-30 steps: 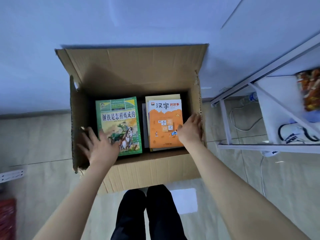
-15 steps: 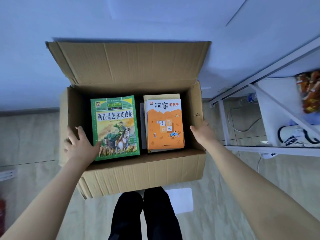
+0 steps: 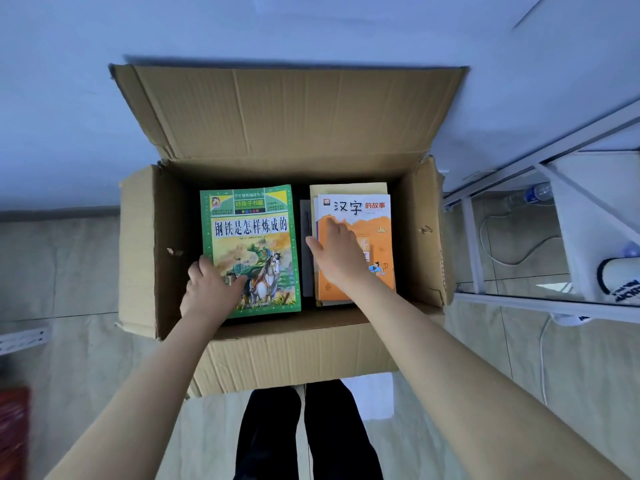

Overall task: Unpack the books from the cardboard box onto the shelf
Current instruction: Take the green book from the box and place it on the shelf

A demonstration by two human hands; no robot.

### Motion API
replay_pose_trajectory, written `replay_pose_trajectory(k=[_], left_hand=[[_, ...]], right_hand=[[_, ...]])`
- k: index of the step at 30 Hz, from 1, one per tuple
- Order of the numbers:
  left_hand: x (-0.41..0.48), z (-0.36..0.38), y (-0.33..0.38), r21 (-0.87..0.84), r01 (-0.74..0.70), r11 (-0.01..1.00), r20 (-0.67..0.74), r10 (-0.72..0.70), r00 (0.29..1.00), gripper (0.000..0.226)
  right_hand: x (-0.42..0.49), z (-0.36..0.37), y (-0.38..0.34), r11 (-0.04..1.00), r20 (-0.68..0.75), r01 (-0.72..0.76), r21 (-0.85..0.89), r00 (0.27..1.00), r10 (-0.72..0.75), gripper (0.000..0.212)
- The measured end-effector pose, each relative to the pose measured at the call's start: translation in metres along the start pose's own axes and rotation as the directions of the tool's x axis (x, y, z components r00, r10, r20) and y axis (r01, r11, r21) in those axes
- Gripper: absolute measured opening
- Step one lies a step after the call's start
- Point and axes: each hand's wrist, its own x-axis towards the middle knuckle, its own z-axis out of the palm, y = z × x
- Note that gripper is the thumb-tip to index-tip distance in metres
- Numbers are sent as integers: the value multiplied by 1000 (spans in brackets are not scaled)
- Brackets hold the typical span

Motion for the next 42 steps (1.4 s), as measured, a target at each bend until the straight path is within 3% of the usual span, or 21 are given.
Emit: replay_pose_trajectory(k=[3, 7, 13, 17, 20, 23, 31, 34, 38, 42], left_hand=[[17, 9, -7, -58, 90, 994, 26, -88, 996, 84], [34, 13, -19, -136, 116, 984, -41, -123, 992, 64], [46, 11, -27, -373, 207, 905, 78, -191, 978, 50], [45, 7, -24, -689, 383, 616, 336, -197, 921, 44], [43, 6, -23, -741, 457, 492, 463, -118, 878, 41], [40, 6, -33, -774, 500, 388, 541, -6, 841, 36], [5, -7, -31, -840, 385, 382, 440, 65, 896, 23], [-23, -18, -33, -861, 328, 390, 409, 144, 901, 20], [-81, -40, -41, -899, 223, 377, 311, 188, 932, 28], [-156, -84, -58, -935, 110, 337, 172, 161, 972, 40]], right_hand=[[12, 28, -13, 996, 118, -21, 87, 993, 11, 67], [21, 58, -20, 976, 194, -98, 197, 979, 59, 65], [26, 76, -20, 911, 230, -230, 341, 961, 156, 68], [31, 68, -17, 787, 280, -372, 492, 924, 262, 64], [35, 63, -13, 704, 328, -460, 541, 886, 328, 80], [40, 61, -11, 710, 353, -466, 528, 881, 315, 85], [22, 41, -13, 759, 314, -392, 520, 914, 257, 45], [10, 22, -11, 698, 370, -456, 552, 884, 284, 66], [-30, -15, -20, 671, 429, -394, 628, 895, 125, 53], [-83, -55, -55, 688, 442, -291, 665, 896, -49, 52]])
